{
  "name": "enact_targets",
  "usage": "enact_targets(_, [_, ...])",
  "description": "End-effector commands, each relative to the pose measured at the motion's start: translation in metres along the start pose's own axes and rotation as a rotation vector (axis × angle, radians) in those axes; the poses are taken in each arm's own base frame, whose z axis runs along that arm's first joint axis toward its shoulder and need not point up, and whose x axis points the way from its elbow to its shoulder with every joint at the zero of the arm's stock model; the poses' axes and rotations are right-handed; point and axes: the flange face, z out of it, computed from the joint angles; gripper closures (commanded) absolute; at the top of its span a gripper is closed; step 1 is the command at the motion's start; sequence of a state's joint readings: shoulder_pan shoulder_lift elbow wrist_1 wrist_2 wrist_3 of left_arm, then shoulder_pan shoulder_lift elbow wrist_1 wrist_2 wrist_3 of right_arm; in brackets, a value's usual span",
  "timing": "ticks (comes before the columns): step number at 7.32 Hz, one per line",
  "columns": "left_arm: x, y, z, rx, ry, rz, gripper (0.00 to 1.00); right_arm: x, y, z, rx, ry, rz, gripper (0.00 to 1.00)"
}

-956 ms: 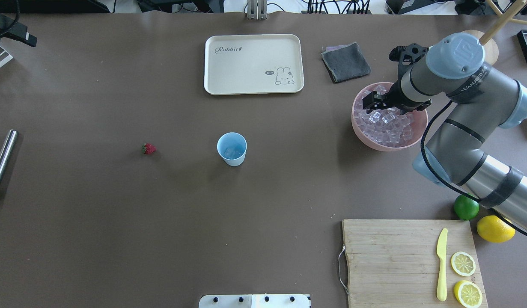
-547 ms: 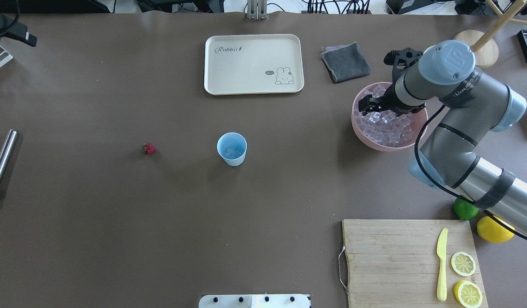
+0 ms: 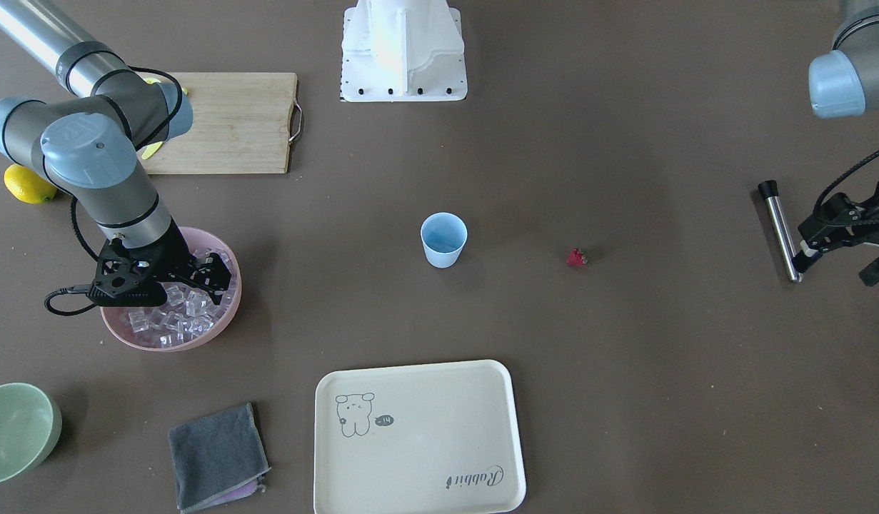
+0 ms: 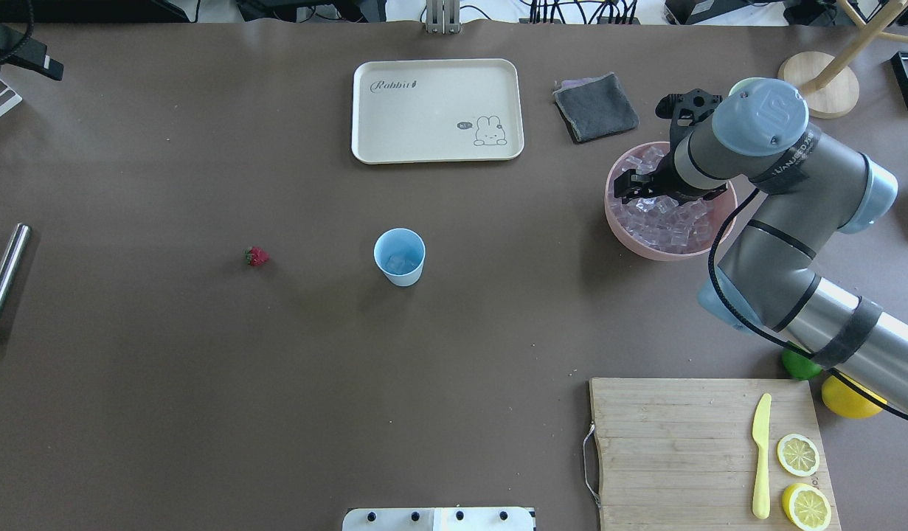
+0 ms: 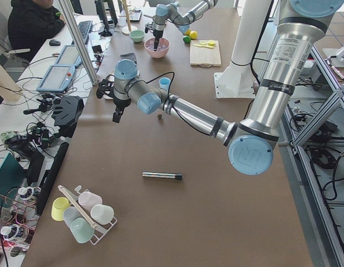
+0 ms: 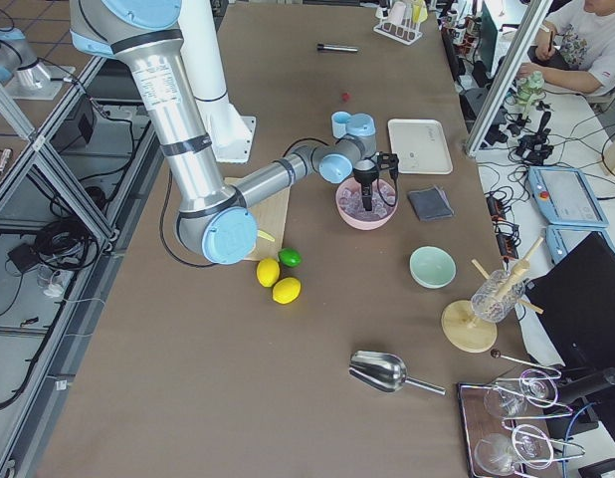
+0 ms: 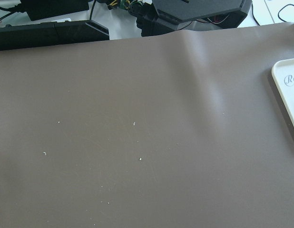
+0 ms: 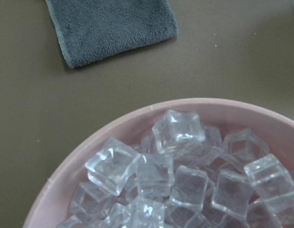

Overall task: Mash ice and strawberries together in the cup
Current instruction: 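Grasp another ice cube in the pink bowl with the right gripper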

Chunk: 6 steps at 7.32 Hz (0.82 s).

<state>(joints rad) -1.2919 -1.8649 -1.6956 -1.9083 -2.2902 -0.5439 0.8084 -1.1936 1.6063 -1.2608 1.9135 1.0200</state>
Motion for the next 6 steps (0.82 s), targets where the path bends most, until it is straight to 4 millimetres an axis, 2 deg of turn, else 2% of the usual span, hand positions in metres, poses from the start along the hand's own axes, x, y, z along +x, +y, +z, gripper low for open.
enact_targets(1, [-0.0010, 0.0005, 0.0010, -0.001, -0.001, 0.003, 0.02, -0.0009, 0.0001, -0.0013, 0.001, -0.003, -0.005, 0.59])
enact_targets(5, [-0.0069, 0.0089, 0.0045, 0.001, 0.003, 0.005, 0.02, -0.0026, 0.0001, -0.0042, 0.006, -0.008, -0.002, 0.74])
enact_targets(6, [-0.0066, 0.0086, 0.0058, 0.000, 0.004, 0.006, 0.02, -0.0059, 0.0010, -0.0095, 0.006, -0.020, -0.006, 0.86])
